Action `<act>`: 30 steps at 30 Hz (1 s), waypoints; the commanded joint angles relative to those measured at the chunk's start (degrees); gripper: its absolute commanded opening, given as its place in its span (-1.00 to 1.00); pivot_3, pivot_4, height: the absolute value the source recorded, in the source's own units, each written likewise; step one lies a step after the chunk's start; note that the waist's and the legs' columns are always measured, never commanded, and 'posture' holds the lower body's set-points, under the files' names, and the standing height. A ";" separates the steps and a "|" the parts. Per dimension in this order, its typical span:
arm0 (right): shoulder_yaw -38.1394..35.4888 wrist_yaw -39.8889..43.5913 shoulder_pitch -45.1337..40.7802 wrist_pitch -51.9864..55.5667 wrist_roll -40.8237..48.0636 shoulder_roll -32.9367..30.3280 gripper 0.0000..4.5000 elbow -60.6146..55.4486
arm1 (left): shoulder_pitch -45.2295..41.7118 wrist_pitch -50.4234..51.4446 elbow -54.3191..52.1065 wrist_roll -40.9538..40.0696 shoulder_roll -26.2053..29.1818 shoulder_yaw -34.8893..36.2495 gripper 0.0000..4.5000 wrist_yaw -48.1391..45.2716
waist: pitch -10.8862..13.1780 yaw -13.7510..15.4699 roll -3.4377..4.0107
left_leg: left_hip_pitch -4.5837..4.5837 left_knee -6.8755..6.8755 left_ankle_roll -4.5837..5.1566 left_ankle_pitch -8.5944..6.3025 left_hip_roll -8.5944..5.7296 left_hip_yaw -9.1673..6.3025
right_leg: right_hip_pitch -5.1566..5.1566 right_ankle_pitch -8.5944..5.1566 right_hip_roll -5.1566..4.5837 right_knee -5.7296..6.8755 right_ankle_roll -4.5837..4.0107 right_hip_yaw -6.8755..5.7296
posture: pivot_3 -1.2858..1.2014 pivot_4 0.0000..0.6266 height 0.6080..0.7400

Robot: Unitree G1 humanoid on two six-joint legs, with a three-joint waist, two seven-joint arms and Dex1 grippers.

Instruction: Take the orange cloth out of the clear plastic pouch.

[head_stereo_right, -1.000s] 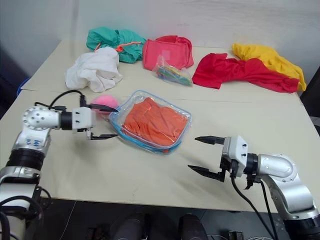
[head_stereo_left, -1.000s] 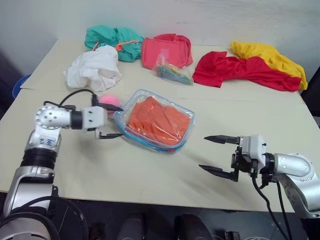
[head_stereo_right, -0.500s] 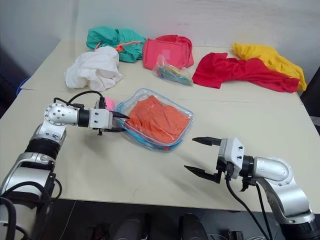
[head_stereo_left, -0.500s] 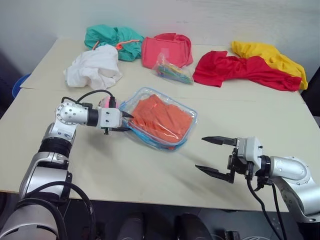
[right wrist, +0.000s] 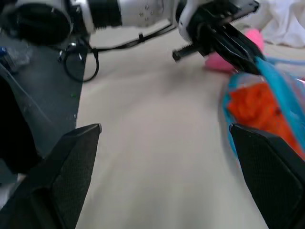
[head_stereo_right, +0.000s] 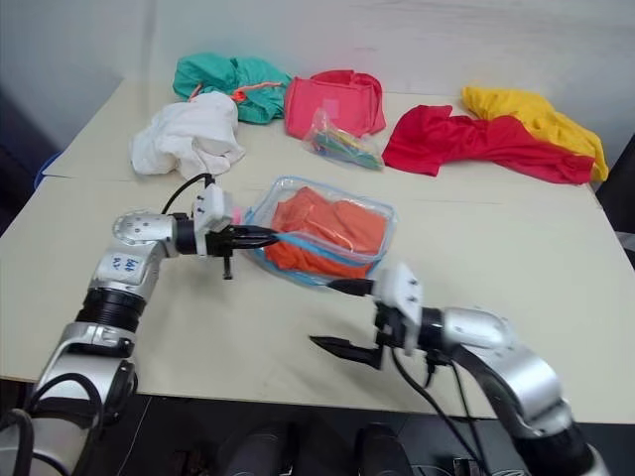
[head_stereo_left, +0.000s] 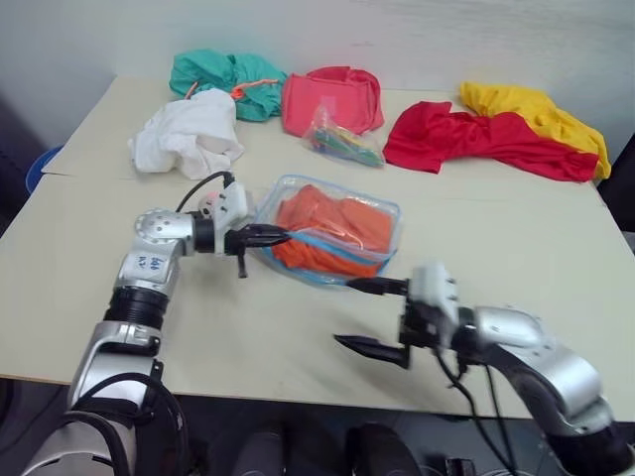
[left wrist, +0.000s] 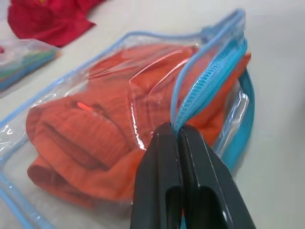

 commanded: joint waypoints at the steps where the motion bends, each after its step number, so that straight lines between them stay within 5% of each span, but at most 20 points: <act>1: 3.55 -6.06 -3.38 2.18 -6.42 2.94 1.00 3.95 | 2.36 10.34 -10.20 -2.44 0.07 0.51 -1.00 3.43 | 0.00 -0.02 0.00 | 0.00 -0.02 0.00 0.00 -0.02 0.00 | -0.02 0.00 0.00 0.01 0.00 0.02 | 0.03 -0.52 1.00; 9: 6.44 -18.72 -13.93 4.33 -20.62 9.75 1.00 13.27 | 6.01 17.26 -17.79 -3.45 0.21 0.27 -1.00 5.88 | 0.00 -0.14 0.00 | -0.30 -0.02 -0.06 0.03 -0.04 0.13 | -0.64 0.00 0.00 0.37 0.00 0.16 | 0.03 -0.52 1.00; 19: 13.16 -17.65 -19.34 6.55 -32.51 7.76 1.00 20.64 | 5.50 16.35 -16.55 -3.52 -0.70 0.09 -1.00 6.12 | 0.00 -0.18 0.00 | -0.31 -0.06 -0.05 0.03 -0.04 0.17 | -0.70 0.00 0.00 0.40 0.00 0.17 | 0.03 -0.52 1.00; 30: 13.56 -22.52 -22.98 0.85 -40.62 13.24 1.00 33.10 | 4.52 16.35 -15.11 -3.91 -2.23 -0.15 -1.00 5.86 | -0.02 -1.22 -0.02 | -0.24 -0.02 -0.10 0.07 -0.04 0.19 | -0.66 0.00 0.00 0.46 0.00 0.17 | 0.03 -0.52 1.00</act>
